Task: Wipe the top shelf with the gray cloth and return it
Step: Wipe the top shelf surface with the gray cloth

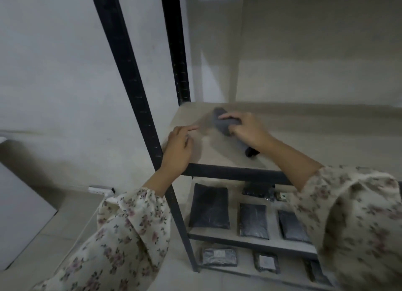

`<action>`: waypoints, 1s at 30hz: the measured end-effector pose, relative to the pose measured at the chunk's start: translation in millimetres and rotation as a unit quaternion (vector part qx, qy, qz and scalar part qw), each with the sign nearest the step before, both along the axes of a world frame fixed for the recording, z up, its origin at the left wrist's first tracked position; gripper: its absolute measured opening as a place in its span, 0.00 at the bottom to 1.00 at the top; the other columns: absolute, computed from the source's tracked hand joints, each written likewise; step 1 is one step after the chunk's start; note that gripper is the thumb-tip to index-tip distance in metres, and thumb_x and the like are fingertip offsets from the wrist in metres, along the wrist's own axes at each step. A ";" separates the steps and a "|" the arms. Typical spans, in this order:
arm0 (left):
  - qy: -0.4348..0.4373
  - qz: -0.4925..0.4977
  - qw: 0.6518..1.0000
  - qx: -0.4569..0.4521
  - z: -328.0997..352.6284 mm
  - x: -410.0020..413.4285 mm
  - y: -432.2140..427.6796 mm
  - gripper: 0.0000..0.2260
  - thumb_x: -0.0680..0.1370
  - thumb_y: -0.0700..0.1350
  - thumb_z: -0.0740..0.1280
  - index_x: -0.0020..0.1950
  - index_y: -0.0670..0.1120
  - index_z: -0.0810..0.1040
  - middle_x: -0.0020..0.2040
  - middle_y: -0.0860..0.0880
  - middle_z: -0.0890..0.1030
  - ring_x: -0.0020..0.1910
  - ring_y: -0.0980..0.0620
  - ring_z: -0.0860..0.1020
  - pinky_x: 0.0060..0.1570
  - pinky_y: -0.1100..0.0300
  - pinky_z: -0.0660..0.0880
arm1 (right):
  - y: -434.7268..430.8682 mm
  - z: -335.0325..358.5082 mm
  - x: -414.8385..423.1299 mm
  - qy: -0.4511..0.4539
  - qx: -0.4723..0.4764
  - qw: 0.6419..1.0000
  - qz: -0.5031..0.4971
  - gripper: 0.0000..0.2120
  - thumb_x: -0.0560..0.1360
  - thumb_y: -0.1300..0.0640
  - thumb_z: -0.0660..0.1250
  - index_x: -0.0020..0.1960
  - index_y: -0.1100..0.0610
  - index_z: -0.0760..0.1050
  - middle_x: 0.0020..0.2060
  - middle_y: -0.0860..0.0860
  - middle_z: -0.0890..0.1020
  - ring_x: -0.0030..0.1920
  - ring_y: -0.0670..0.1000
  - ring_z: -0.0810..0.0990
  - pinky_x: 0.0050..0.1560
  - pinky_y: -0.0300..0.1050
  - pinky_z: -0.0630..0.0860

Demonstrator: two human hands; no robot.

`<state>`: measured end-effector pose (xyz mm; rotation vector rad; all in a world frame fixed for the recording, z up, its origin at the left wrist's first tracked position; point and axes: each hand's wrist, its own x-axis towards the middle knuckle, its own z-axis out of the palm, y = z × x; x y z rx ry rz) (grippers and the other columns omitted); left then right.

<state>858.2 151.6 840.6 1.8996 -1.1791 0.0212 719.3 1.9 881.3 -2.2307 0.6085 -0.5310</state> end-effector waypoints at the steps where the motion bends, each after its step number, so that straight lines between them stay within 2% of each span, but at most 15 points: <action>1: 0.019 -0.003 1.000 -0.018 1.1 -1.7 0.5 0.15 0.80 0.41 0.55 0.64 0.50 0.72 0.64 0.48 0.72 0.65 0.52 0.68 0.65 0.59 0.63 | -9.3 0.2 7.7 0.034 -0.042 0.998 -0.023 0.18 0.75 0.59 0.59 0.60 0.44 0.74 0.63 0.52 0.76 0.60 0.55 0.74 0.62 0.51 0.70; 3: 0.041 -0.005 0.998 -0.039 3.8 -3.8 2.2 0.13 0.81 0.44 0.54 0.64 0.50 0.71 0.64 0.48 0.71 0.65 0.52 0.67 0.66 0.58 0.63 | -11.2 -4.1 25.7 0.111 -0.107 0.988 -0.027 0.17 0.77 0.54 0.58 0.64 0.45 0.71 0.65 0.53 0.74 0.64 0.59 0.71 0.63 0.53 0.68; 5: 0.014 -0.019 0.998 -0.050 7.7 -6.2 5.4 0.13 0.81 0.46 0.54 0.63 0.50 0.72 0.63 0.48 0.71 0.64 0.53 0.67 0.65 0.59 0.63 | 2.5 -9.0 41.5 0.128 -0.123 0.984 -0.003 0.16 0.75 0.51 0.60 0.62 0.42 0.72 0.63 0.53 0.76 0.62 0.59 0.71 0.61 0.56 0.69; 8: -0.100 -0.048 0.991 -0.072 11.1 -15.3 15.9 0.12 0.80 0.45 0.57 0.61 0.48 0.74 0.60 0.48 0.73 0.62 0.54 0.68 0.63 0.61 0.64 | 26.3 -7.5 51.5 0.074 -0.092 0.989 0.085 0.10 0.73 0.56 0.62 0.49 0.44 0.76 0.50 0.52 0.81 0.56 0.59 0.75 0.55 0.59 0.73; 11: -0.207 -0.011 0.973 -0.100 3.0 -24.5 30.9 0.11 0.78 0.42 0.59 0.57 0.47 0.77 0.55 0.46 0.76 0.58 0.50 0.71 0.58 0.60 0.67 | 38.2 -3.3 44.8 0.062 -0.051 0.985 0.150 0.14 0.71 0.62 0.64 0.39 0.42 0.75 0.41 0.46 0.80 0.50 0.55 0.76 0.54 0.58 0.74; 13: -0.241 0.020 0.965 -0.101 -9.6 -28.6 42.1 0.11 0.76 0.40 0.60 0.54 0.45 0.78 0.52 0.44 0.77 0.53 0.48 0.72 0.52 0.56 0.69 | 42.1 -2.8 35.8 0.072 0.000 0.981 0.182 0.15 0.69 0.63 0.64 0.43 0.43 0.79 0.44 0.47 0.81 0.47 0.52 0.77 0.52 0.50 0.76; 15: -0.247 0.053 0.962 -0.102 -24.9 -31.5 51.5 0.10 0.74 0.39 0.61 0.54 0.43 0.77 0.52 0.41 0.76 0.52 0.45 0.71 0.51 0.51 0.71 | 39.4 1.2 24.2 0.090 0.047 0.973 0.209 0.17 0.68 0.65 0.64 0.46 0.44 0.81 0.47 0.45 0.81 0.47 0.46 0.78 0.47 0.37 0.76; 17: -0.235 0.107 0.957 -0.132 -34.2 -31.7 56.9 0.12 0.73 0.39 0.61 0.56 0.44 0.73 0.56 0.41 0.70 0.55 0.44 0.67 0.54 0.51 0.70 | 33.4 8.2 17.7 0.064 0.077 0.975 0.199 0.20 0.68 0.67 0.63 0.48 0.45 0.81 0.49 0.41 0.79 0.47 0.39 0.77 0.44 0.26 0.73; 18: -0.218 0.134 0.953 -0.161 -35.0 -31.2 57.4 0.13 0.73 0.39 0.61 0.57 0.44 0.69 0.58 0.44 0.65 0.56 0.44 0.65 0.57 0.54 0.68 | 30.7 10.1 18.8 0.034 0.081 0.981 0.172 0.20 0.69 0.68 0.62 0.49 0.46 0.81 0.50 0.42 0.79 0.47 0.38 0.76 0.45 0.26 0.72; 20: -0.180 0.167 0.942 -0.229 -30.0 -28.0 53.5 0.16 0.73 0.37 0.61 0.59 0.45 0.65 0.58 0.47 0.60 0.58 0.45 0.62 0.62 0.63 0.63 | 30.4 8.0 28.4 -0.004 0.045 0.993 0.106 0.20 0.69 0.68 0.62 0.54 0.49 0.79 0.55 0.49 0.79 0.51 0.43 0.76 0.51 0.33 0.73; 22: -0.135 0.177 0.937 -0.269 -23.0 -23.5 46.5 0.20 0.72 0.35 0.62 0.62 0.46 0.62 0.62 0.41 0.58 0.61 0.45 0.60 0.67 0.68 0.57 | 42.7 -0.2 41.3 0.030 -0.041 0.996 0.073 0.18 0.71 0.64 0.62 0.57 0.49 0.78 0.58 0.52 0.78 0.55 0.50 0.75 0.56 0.44 0.72; 23: -0.104 0.177 0.939 -0.277 -20.3 -21.4 43.0 0.22 0.73 0.34 0.62 0.64 0.46 0.60 0.63 0.36 0.58 0.64 0.46 0.59 0.69 0.65 0.55 | 50.3 -4.8 45.4 0.042 -0.069 0.994 0.076 0.16 0.71 0.62 0.62 0.55 0.49 0.79 0.57 0.51 0.79 0.54 0.51 0.75 0.56 0.46 0.72; 26: -0.012 0.158 0.949 -0.272 -18.9 -19.1 32.5 0.23 0.77 0.38 0.59 0.70 0.39 0.56 0.66 0.31 0.57 0.68 0.46 0.57 0.71 0.58 0.53 | 59.4 -3.5 44.8 0.055 0.005 0.988 0.147 0.19 0.66 0.65 0.62 0.48 0.47 0.82 0.49 0.45 0.79 0.46 0.44 0.75 0.47 0.40 0.70; 28: 0.011 0.145 0.948 -0.282 -19.7 -18.6 28.0 0.22 0.78 0.40 0.58 0.70 0.35 0.58 0.66 0.31 0.58 0.68 0.45 0.57 0.70 0.64 0.51 | 55.6 7.2 46.7 0.073 0.052 0.979 0.182 0.21 0.64 0.67 0.62 0.46 0.44 0.81 0.49 0.43 0.78 0.49 0.43 0.75 0.46 0.37 0.70; 30: 0.016 0.140 0.943 -0.301 -20.3 -17.0 25.3 0.22 0.78 0.42 0.57 0.69 0.34 0.59 0.65 0.31 0.59 0.67 0.45 0.58 0.69 0.70 0.51 | 54.8 12.8 57.4 0.057 0.073 0.981 0.170 0.21 0.66 0.67 0.62 0.50 0.45 0.80 0.53 0.45 0.77 0.53 0.45 0.74 0.48 0.37 0.69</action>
